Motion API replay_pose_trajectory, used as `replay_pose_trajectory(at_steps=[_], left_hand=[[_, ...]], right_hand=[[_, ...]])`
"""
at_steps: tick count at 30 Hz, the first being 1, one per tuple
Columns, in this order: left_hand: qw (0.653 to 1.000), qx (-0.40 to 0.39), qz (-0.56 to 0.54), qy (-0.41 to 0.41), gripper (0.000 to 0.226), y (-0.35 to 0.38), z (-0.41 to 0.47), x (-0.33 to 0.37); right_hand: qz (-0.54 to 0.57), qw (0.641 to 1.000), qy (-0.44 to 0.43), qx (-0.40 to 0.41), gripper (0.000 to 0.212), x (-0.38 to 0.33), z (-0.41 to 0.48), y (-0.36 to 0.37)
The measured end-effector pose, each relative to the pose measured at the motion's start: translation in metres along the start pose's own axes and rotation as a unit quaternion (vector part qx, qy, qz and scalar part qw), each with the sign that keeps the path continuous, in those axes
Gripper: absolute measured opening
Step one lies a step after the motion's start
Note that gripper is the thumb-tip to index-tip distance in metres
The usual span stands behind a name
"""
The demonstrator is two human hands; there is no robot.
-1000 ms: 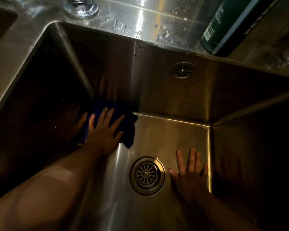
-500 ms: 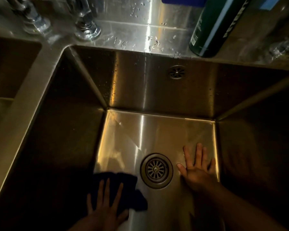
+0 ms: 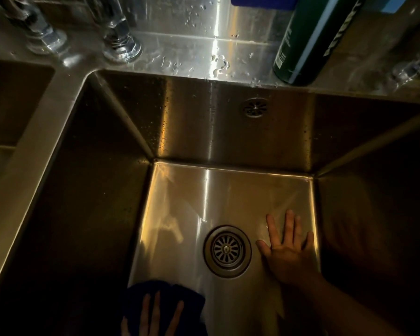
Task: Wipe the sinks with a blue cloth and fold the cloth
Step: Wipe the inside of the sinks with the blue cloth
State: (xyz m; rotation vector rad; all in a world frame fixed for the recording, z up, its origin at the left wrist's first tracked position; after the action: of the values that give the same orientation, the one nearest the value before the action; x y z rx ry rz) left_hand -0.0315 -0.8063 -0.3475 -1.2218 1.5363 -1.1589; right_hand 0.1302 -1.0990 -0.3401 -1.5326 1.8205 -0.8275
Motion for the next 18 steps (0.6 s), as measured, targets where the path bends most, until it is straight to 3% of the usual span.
replay_pose_trajectory(at_steps=[1, 3, 5, 6, 8, 16, 18], left_hand=[[0.994, -0.056, -0.088, -0.016, 0.057, -0.003, 0.002, 0.014], [0.980, -0.143, -0.129, -0.045, 0.065, -0.018, 0.029, 0.013], [0.975, -0.195, -0.070, -0.084, 0.084, -0.027, 0.057, 0.011], [0.961, -0.259, -0.054, -0.086, 0.089, -0.022, 0.071, 0.009], [0.927, -0.351, -0.098, -0.094, 0.085, -0.020, 0.101, 0.011], [0.939, -0.262, -0.167, -0.146, 0.073, -0.074, 0.257, 0.011], [0.935, -0.271, -0.178, -0.146, 0.073, -0.077, 0.276, 0.004]], right_hand=[[-0.008, 1.000, -0.001, 0.007, 0.073, 0.000, 0.001, 0.001], [-0.018, 1.000, -0.004, 0.011, 0.074, 0.002, 0.002, 0.001], [-0.016, 1.000, -0.007, 0.006, 0.073, 0.002, 0.003, 0.003], [-0.016, 1.000, -0.007, 0.009, 0.072, 0.003, 0.003, 0.004], [-0.017, 1.000, -0.010, 0.013, 0.072, 0.003, 0.004, 0.006], [-0.029, 0.999, -0.006, 0.023, 0.071, 0.006, 0.010, 0.014], [-0.028, 0.999, -0.004, 0.027, 0.072, 0.008, 0.012, 0.015]])
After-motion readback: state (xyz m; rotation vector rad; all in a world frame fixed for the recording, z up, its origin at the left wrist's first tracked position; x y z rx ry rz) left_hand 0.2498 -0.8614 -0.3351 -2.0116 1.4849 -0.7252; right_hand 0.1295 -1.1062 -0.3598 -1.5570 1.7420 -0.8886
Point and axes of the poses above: each hand's wrist, its own z-axis towards the middle knuckle, its own y-axis out of the palm, x = y × z, the point moved 2 cm from there along z, towards the middle knuckle, and after that the axes turned 5 degrees about z, right-handed, at the moved point
